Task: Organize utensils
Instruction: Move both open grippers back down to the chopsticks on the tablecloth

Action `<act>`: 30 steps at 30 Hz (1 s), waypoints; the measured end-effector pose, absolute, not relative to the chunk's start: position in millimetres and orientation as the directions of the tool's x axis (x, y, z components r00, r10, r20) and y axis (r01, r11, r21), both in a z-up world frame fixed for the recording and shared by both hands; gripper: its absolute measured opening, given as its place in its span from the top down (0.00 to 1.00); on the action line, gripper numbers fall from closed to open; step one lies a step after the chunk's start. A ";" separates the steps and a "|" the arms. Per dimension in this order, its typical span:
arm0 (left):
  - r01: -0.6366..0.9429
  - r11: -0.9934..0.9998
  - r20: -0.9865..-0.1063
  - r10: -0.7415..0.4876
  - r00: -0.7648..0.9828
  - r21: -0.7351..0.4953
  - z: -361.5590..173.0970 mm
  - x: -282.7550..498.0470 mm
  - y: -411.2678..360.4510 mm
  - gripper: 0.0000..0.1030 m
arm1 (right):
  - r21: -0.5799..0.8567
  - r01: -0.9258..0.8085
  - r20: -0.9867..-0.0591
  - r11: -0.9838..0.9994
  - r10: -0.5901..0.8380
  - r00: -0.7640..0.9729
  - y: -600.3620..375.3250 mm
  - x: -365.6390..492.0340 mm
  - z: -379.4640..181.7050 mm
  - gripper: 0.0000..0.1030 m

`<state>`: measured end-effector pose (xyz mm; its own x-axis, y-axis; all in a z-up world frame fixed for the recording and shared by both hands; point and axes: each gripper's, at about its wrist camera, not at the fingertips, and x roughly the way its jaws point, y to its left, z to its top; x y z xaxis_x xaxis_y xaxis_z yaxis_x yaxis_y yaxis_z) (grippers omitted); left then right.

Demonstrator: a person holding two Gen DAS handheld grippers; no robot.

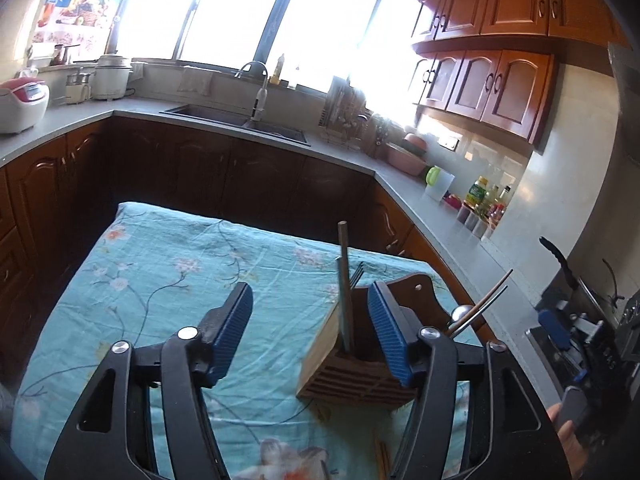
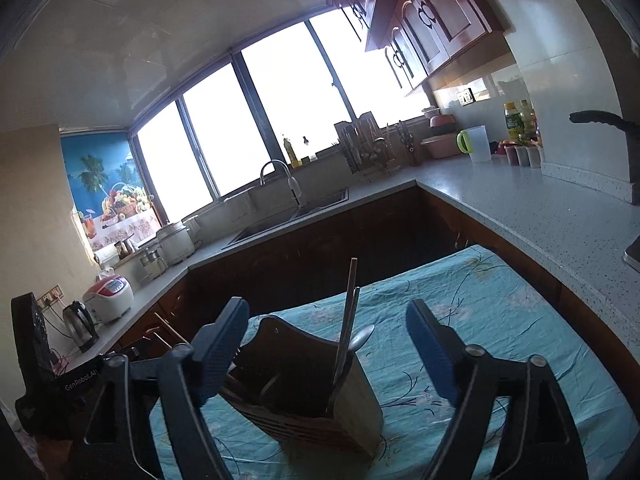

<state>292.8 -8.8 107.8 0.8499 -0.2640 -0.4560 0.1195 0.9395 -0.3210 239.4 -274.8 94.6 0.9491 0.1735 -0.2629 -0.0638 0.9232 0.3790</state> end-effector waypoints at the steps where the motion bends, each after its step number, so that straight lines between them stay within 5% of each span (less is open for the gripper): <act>1: 0.113 0.938 -0.454 -0.261 0.852 -0.327 107.4 287.5 -4.2 0.33 | 0.388 -0.069 -0.252 0.919 0.178 0.951 -275.8 234.9 96.3 0.08; 11: 0.060 0.943 -0.489 -0.224 0.843 -0.329 89.0 233.2 27.4 0.26 | 0.390 -0.082 -0.256 0.917 0.193 0.947 -275.9 186.5 87.1 0.03; 30: 0.008 0.953 -0.620 -0.203 0.758 -0.302 23.5 168.9 36.7 0.26 | 0.387 0.001 -0.424 0.922 0.177 0.888 -282.1 127.3 26.9 0.03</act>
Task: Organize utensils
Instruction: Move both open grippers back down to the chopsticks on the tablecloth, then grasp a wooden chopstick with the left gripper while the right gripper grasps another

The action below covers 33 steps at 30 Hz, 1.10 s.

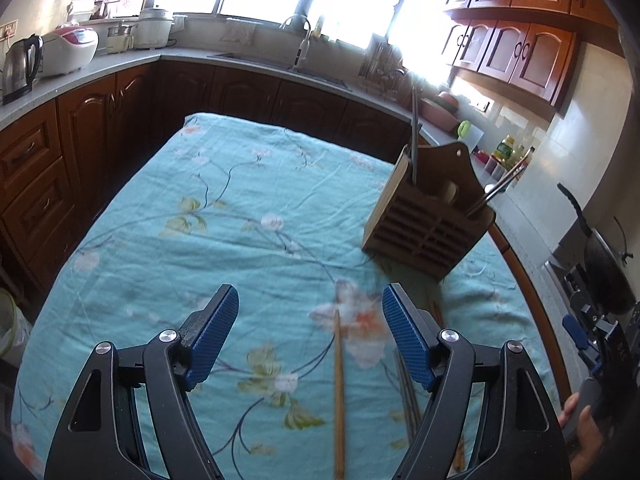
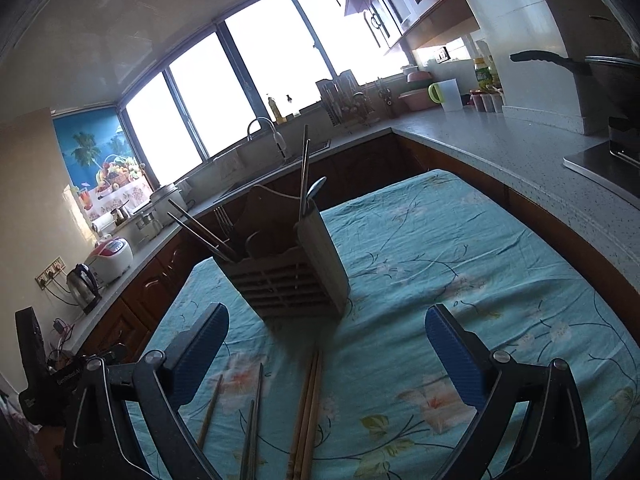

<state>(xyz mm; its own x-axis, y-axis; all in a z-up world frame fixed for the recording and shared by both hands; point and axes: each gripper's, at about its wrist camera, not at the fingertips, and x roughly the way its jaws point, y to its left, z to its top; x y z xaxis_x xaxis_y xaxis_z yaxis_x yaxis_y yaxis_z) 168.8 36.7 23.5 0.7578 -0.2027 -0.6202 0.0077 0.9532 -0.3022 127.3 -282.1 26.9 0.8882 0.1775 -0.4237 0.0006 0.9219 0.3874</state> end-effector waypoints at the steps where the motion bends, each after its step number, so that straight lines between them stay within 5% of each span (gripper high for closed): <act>1: 0.005 0.954 -0.627 -0.201 0.753 -0.300 20.0 167.1 36.2 0.26 | 0.387 0.003 -0.429 0.922 0.177 0.886 -281.6 125.9 24.9 0.03; 17: 0.023 0.970 -0.719 -0.196 0.667 -0.243 -9.4 170.3 20.8 0.26 | 0.337 -0.043 -0.524 0.940 0.225 0.822 -244.6 137.0 -0.9 0.06; 29: 0.107 0.977 -0.797 -0.211 0.566 -0.183 -27.1 209.0 -13.5 0.27 | 0.319 -0.082 -0.622 0.944 0.274 0.733 -221.7 186.0 -24.5 0.44; 33: 0.130 0.976 -0.819 -0.217 0.531 -0.175 -34.1 220.3 -21.1 0.41 | 0.309 -0.092 -0.651 0.947 0.281 0.705 -216.8 203.7 -34.6 0.52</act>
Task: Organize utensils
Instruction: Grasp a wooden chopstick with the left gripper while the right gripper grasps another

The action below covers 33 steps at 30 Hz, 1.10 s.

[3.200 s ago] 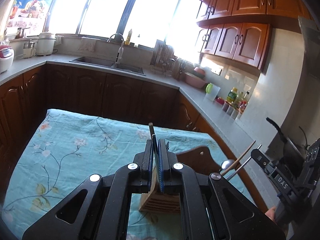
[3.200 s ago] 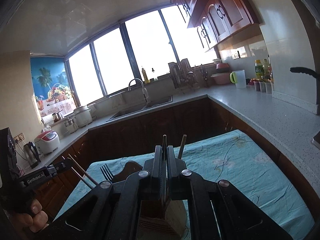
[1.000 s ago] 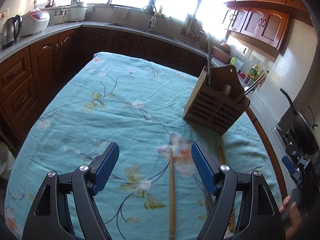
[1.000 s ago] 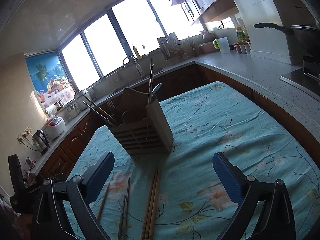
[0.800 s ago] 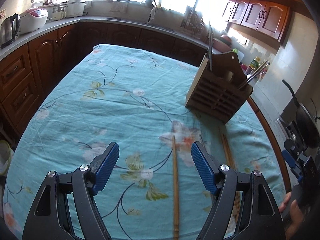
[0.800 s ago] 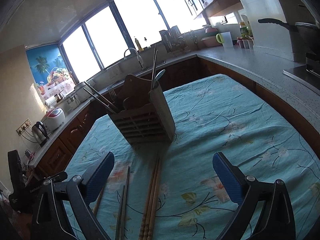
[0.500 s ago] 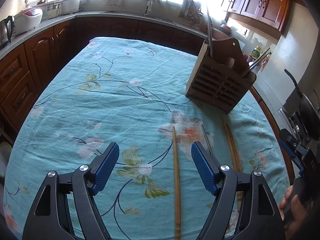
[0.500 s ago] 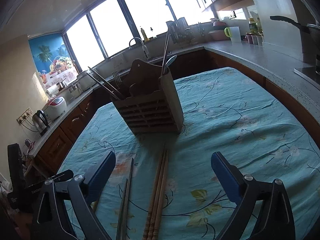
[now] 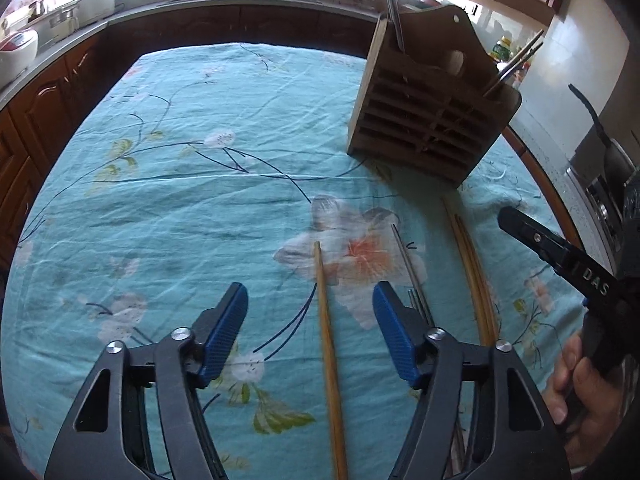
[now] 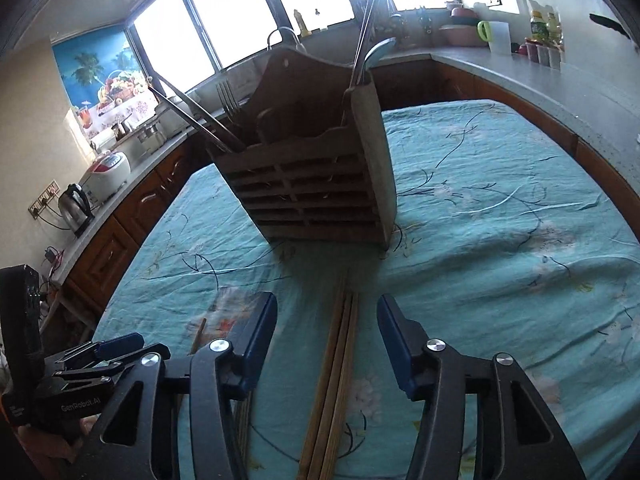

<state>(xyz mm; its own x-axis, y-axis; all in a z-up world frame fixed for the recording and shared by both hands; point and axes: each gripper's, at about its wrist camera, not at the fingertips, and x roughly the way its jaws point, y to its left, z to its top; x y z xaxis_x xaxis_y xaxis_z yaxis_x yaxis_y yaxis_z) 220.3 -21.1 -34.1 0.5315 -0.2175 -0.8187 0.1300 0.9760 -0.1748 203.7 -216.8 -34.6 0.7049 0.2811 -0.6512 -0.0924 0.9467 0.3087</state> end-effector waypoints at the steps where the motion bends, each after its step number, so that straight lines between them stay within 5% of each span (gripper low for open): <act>1: 0.135 0.975 -0.825 -0.219 0.521 -0.174 -36.6 223.0 -23.0 0.42 | 0.306 -0.094 -0.660 0.947 0.282 0.696 -215.6 208.7 -37.7 0.56; 16: 0.157 0.978 -0.849 -0.196 0.490 -0.135 -55.6 241.9 -37.4 0.53 | 0.220 -0.125 -0.750 0.967 0.250 0.612 -198.5 258.7 -63.3 0.76; 22: 0.181 0.983 -0.834 -0.136 0.535 -0.044 -59.4 239.5 -48.3 0.78 | 0.132 -0.133 -0.776 0.982 0.186 0.603 -187.4 268.2 -71.0 0.90; 24: 0.190 0.981 -0.833 -0.146 0.533 -0.051 -59.4 240.8 -47.9 0.94 | 0.138 -0.126 -0.779 0.982 0.186 0.598 -188.5 270.8 -70.2 0.93; 33: 0.164 0.968 -0.811 -0.247 0.531 -0.188 -46.5 236.0 -23.7 0.96 | 0.236 -0.128 -0.729 0.963 0.263 0.632 -204.9 246.6 -45.6 0.95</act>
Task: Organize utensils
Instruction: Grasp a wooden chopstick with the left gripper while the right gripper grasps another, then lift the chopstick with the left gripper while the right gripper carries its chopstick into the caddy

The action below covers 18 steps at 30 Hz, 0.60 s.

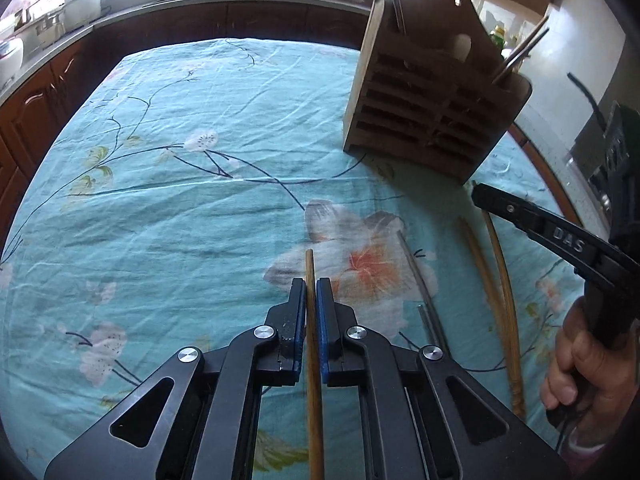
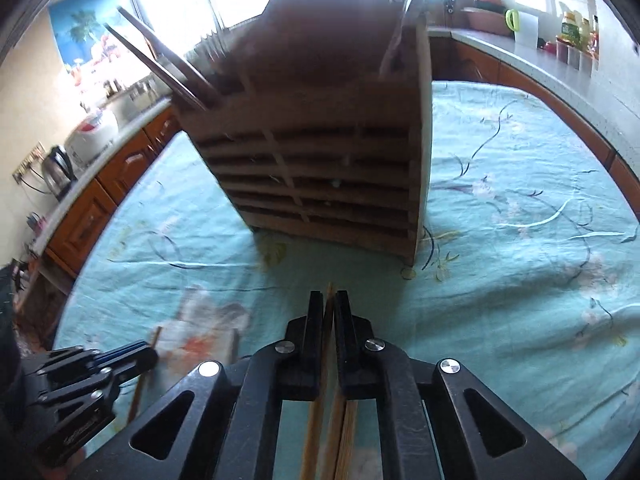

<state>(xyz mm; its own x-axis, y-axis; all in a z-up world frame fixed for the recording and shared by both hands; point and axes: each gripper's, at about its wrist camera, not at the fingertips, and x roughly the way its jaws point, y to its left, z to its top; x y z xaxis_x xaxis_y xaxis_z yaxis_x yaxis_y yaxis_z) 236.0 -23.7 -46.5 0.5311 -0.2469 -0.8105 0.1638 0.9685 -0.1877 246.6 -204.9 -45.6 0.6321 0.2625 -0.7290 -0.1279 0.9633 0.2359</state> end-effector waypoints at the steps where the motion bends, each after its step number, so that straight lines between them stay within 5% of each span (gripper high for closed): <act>1: 0.163 0.965 -0.802 -0.262 0.537 -0.206 -41.6 233.7 -20.2 0.96 | 0.252 -0.131 -0.715 0.959 0.276 0.643 -208.2 241.1 -39.1 0.95; 18: 0.209 0.924 -0.629 -0.372 0.683 -0.319 61.3 188.7 8.0 0.96 | 0.353 -0.148 -0.495 0.924 0.318 0.808 -232.0 167.9 54.6 0.96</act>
<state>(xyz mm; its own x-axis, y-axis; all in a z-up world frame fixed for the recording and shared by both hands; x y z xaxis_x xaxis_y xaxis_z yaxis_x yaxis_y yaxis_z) 188.7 8.0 61.3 0.6827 -0.3720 -0.6289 0.2094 0.9242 -0.3194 167.9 -232.0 54.6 0.8082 0.3185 -0.4953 -0.1479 0.9239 0.3528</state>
